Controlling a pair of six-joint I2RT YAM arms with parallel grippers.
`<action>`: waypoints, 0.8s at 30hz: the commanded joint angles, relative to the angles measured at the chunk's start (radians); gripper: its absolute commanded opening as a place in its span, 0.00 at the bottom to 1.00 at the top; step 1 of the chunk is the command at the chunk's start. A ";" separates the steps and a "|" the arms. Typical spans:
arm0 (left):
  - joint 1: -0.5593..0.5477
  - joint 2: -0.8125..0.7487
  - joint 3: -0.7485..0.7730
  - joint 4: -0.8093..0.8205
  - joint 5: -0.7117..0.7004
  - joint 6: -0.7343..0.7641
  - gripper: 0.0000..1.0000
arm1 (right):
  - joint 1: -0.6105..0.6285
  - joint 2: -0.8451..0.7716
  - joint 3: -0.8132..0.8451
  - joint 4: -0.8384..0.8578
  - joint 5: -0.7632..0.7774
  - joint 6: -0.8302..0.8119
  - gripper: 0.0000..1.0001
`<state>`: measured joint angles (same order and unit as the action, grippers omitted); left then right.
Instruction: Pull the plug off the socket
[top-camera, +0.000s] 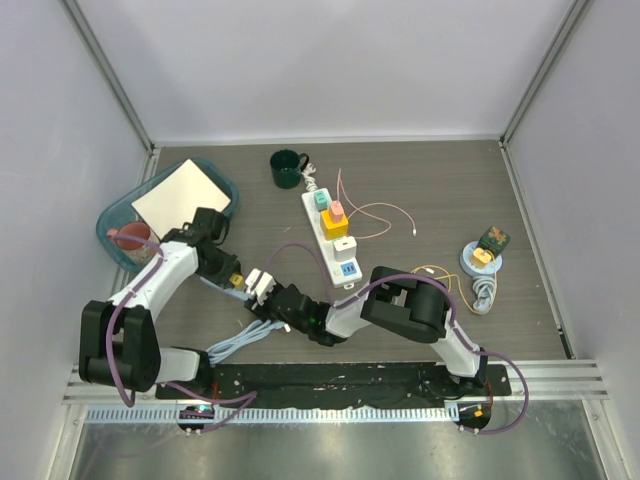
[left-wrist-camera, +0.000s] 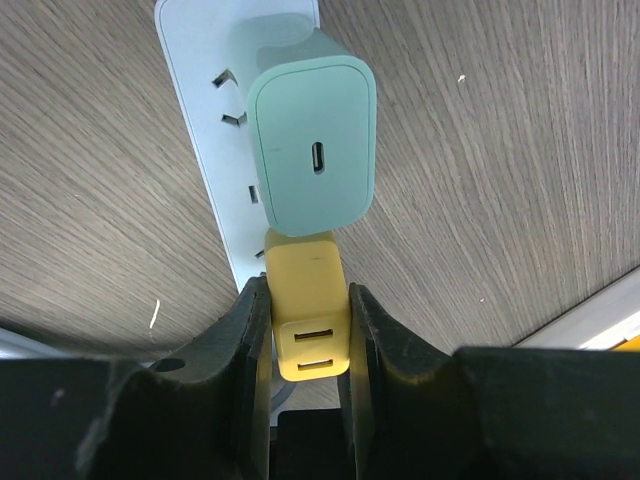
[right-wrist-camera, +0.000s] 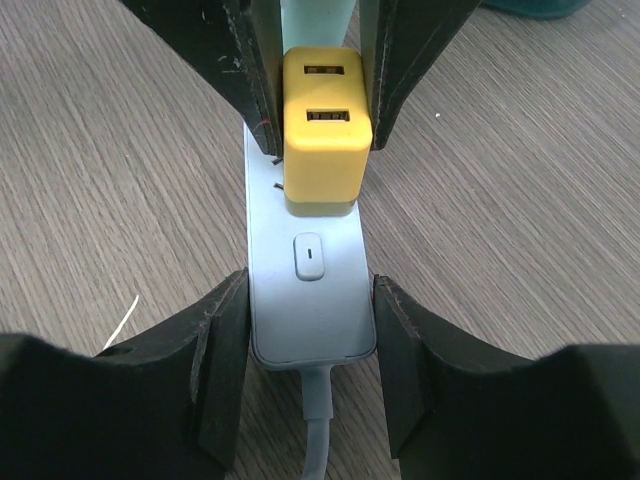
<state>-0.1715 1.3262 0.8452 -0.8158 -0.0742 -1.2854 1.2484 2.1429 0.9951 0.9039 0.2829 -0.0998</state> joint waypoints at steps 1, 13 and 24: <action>-0.011 -0.038 0.055 -0.008 0.031 0.032 0.00 | -0.006 0.061 -0.001 -0.143 0.038 0.015 0.11; -0.011 -0.051 0.071 -0.065 0.001 0.051 0.00 | -0.006 0.049 0.014 -0.226 0.048 0.026 0.06; -0.010 -0.053 0.041 -0.059 0.020 0.075 0.00 | -0.006 -0.046 0.043 -0.428 0.018 0.002 0.01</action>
<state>-0.1780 1.3170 0.8665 -0.8436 -0.0654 -1.2469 1.2491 2.1021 1.0412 0.7307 0.2924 -0.0772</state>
